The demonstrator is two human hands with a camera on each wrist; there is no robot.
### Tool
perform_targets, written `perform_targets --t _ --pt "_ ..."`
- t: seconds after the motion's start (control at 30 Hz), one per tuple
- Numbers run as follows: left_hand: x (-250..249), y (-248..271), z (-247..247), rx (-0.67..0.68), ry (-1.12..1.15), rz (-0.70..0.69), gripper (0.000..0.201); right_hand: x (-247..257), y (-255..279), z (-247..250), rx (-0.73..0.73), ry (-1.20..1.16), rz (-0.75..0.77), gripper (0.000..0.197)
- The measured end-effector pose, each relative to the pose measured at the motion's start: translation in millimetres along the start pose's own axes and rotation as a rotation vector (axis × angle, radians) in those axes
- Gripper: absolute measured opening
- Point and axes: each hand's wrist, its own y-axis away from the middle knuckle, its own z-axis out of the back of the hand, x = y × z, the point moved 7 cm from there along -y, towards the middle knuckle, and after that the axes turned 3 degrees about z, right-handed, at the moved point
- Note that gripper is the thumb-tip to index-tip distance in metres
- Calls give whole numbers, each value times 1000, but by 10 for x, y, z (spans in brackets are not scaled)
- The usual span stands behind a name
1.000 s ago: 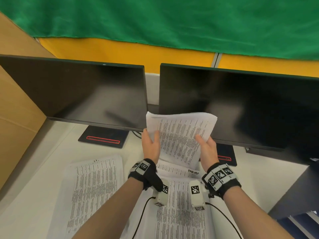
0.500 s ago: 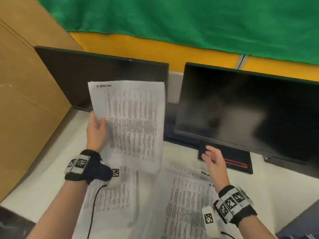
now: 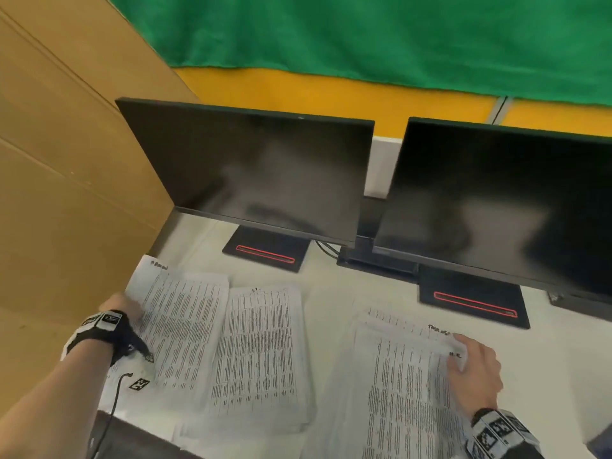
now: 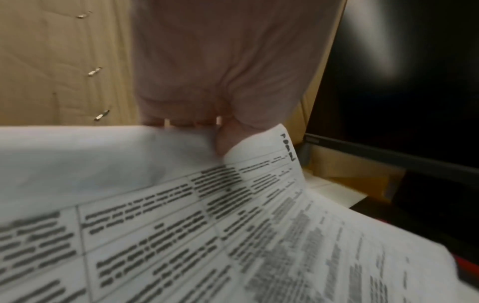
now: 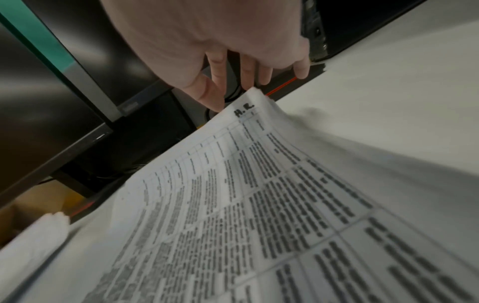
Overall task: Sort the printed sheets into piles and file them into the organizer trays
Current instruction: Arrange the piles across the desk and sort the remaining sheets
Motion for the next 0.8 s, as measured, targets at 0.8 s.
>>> perform_targets --t 0.8 --pt "-1819 2146 -2468 111 -311 -597 56 -685 153 -23 238 144 -322 71"
